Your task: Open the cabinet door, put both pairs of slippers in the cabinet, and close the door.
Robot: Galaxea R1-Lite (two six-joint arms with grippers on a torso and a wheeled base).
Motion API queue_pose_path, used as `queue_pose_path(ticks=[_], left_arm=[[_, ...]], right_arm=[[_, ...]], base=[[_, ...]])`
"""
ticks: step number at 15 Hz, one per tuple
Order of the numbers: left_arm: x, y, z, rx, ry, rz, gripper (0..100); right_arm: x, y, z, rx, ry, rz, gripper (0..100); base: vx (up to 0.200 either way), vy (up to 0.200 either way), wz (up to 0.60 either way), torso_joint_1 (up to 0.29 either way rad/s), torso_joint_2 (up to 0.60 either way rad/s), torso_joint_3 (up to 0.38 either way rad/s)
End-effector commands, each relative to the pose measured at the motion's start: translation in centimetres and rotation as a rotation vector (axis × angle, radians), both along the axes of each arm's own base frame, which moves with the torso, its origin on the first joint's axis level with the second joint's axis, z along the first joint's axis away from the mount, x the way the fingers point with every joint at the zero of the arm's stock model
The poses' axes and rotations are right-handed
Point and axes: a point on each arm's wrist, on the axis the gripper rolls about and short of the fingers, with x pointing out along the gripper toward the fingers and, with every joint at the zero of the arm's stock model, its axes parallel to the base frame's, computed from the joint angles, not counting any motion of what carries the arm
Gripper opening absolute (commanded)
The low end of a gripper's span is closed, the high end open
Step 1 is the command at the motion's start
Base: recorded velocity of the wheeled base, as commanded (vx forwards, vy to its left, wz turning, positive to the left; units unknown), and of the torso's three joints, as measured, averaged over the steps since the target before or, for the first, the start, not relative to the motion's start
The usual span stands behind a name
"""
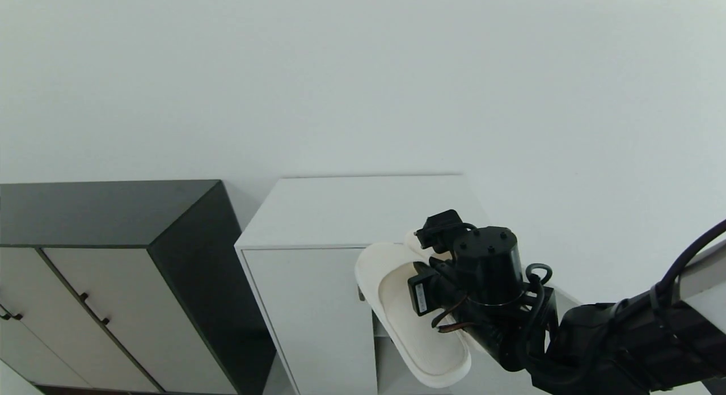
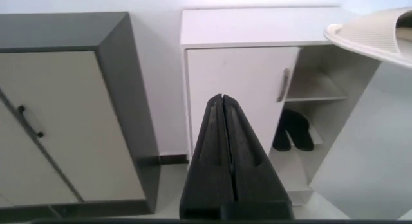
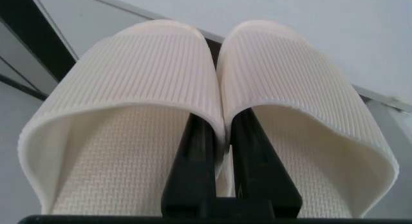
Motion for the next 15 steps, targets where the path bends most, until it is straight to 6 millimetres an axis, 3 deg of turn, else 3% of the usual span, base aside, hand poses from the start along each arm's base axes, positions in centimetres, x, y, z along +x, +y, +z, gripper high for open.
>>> queue_pose_path(ticks=[1, 7, 12, 15], left_arm=[[0.0, 0.0, 0.0, 0.000, 0.001, 0.000, 0], [0.0, 0.0, 0.0, 0.000, 0.001, -0.001, 0], [0.0, 0.0, 0.0, 0.000, 0.001, -0.001, 0], [0.0, 0.0, 0.0, 0.000, 0.001, -0.001, 0]], right_arm=[[0.0, 0.0, 0.0, 0.001, 0.001, 0.000, 0], [-0.6, -0.5, 0.4, 0.027, -0.024, 0.007, 0], [-2.8, -2.0, 1.6, 0.061, -0.011, 0.133, 0], [-3.4, -2.7, 0.9, -0.009, -0.007, 0.150, 0]], base=[[0.000, -0.200, 0.00, 0.002, 0.00, -0.002], [0.000, 0.000, 0.00, 0.000, 0.00, 0.000], [0.000, 0.000, 0.00, 0.000, 0.00, 0.000], [0.000, 0.000, 0.00, 0.000, 0.00, 0.000]])
